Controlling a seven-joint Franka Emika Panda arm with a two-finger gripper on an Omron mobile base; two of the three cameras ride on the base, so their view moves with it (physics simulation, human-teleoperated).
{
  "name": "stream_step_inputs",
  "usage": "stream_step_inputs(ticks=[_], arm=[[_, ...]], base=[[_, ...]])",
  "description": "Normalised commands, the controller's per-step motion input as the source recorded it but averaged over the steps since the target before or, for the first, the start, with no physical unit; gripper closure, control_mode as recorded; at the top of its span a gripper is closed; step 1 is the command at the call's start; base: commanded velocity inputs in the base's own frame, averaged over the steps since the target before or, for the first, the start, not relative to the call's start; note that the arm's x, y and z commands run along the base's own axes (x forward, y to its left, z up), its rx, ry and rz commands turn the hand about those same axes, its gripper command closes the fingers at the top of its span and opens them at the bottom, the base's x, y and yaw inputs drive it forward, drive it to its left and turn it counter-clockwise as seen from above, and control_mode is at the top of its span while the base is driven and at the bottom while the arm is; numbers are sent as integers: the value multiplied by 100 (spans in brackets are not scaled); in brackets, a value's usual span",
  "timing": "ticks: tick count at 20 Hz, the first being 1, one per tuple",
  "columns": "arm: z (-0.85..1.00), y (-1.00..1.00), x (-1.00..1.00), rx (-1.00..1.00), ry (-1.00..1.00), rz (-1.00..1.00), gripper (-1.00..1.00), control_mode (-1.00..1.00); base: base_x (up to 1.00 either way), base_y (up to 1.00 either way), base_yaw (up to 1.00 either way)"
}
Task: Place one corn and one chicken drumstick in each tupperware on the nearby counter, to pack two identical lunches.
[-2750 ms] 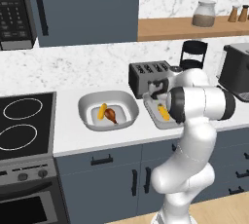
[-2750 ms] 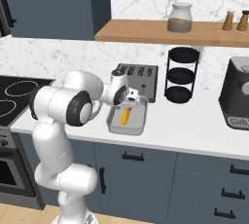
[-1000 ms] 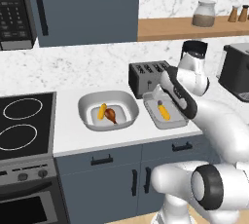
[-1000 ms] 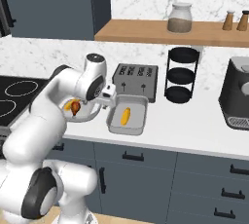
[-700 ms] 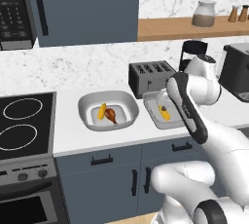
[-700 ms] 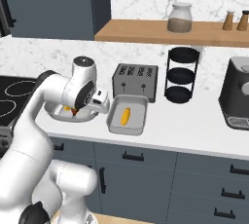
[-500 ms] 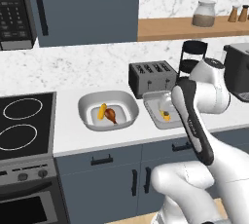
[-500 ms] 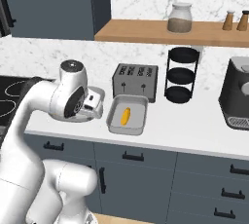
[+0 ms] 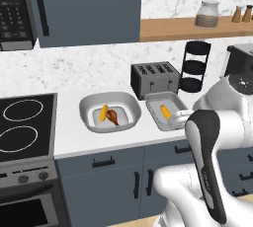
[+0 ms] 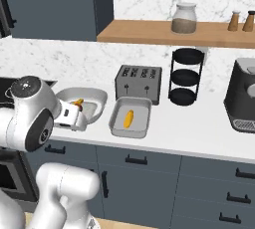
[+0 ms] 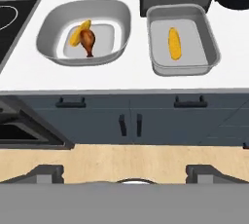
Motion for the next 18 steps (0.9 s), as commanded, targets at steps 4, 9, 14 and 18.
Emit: stream_step_inputs(ticks=[4, 9, 14, 18], arm=[[15, 0, -18, -5, -6, 2, -100, 100], [0, 0, 0, 0, 0, 0, -100, 100], [0, 0, 0, 0, 0, 0, -100, 100], [0, 0, 0, 0, 0, 0, -100, 100]], base=[[-40, 0, 5], [-34, 0, 0], [-26, -37, 0], [0, -94, 0]])
